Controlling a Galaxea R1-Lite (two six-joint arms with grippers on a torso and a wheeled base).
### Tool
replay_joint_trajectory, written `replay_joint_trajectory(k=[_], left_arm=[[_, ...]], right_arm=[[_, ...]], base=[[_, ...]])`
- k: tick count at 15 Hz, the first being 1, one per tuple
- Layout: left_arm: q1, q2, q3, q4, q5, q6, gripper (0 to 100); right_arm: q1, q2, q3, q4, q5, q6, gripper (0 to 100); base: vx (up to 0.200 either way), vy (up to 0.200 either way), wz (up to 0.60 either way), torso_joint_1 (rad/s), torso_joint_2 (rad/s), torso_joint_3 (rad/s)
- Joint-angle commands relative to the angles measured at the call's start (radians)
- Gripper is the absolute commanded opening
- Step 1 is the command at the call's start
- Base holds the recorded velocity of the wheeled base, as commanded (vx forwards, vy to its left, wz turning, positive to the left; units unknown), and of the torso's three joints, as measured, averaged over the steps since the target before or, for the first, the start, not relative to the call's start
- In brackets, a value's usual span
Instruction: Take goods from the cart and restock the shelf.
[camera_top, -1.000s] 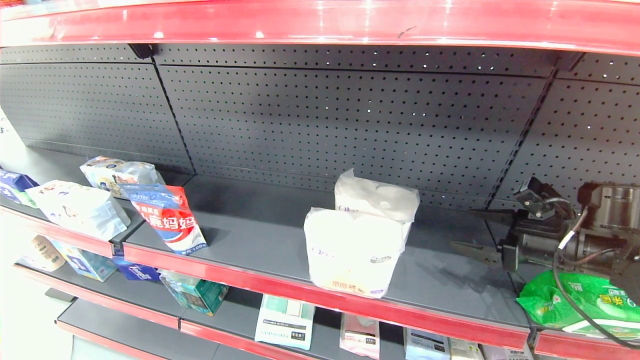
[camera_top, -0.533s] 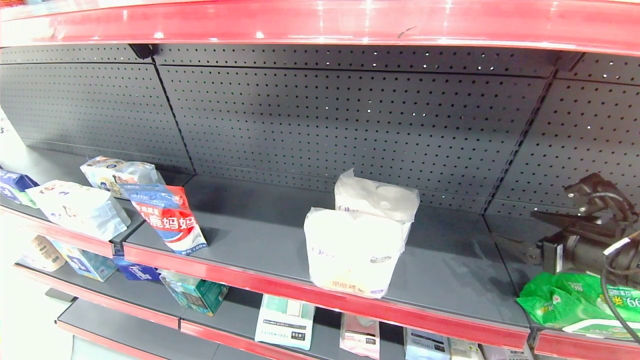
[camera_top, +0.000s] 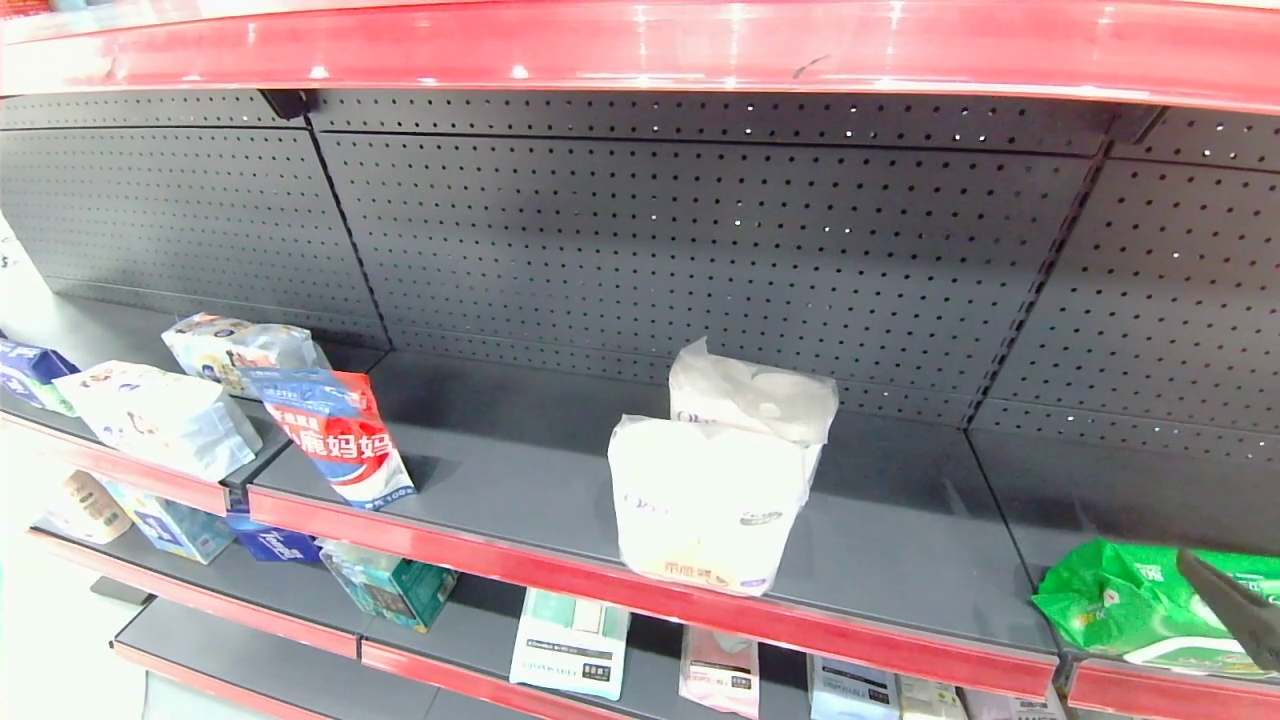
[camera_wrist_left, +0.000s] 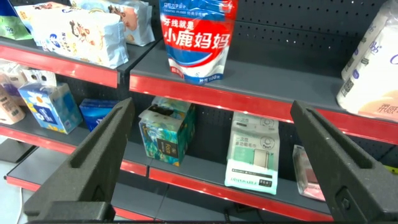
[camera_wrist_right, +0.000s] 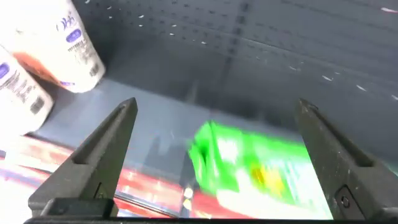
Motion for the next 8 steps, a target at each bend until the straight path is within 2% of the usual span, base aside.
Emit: replay_joint_trajectory(k=[1, 3, 5, 7, 8], left_arm=[[0.0, 0.0, 0.0, 0.0, 0.001, 0.0, 100], [0.0, 0.0, 0.0, 0.0, 0.001, 0.0, 100], [0.0, 0.0, 0.0, 0.0, 0.001, 0.0, 100], [0.0, 0.0, 0.0, 0.0, 0.001, 0.0, 100], [0.0, 0.0, 0.0, 0.0, 0.001, 0.0, 100]], right_arm=[[-0.001, -0.466, 0.05, 0.29, -0.055, 0.031, 100], [0.002, -0.656, 0.066, 0.462, -0.055, 0.031, 100], [0.008, -0.646, 0.073, 0.482, -0.047, 0.065, 100], [0.057, -0.647, 0.084, 0.49, -0.004, 0.068, 100], [0.112, -0.646, 0.084, 0.49, -0.002, 0.071, 100]], base=[[0.0, 0.0, 0.0, 0.0, 0.0, 0.0], [0.0, 0.0, 0.0, 0.0, 0.0, 0.0], [0.0, 0.0, 0.0, 0.0, 0.0, 0.0], [0.0, 0.0, 0.0, 0.0, 0.0, 0.0], [0.0, 0.0, 0.0, 0.0, 0.0, 0.0]])
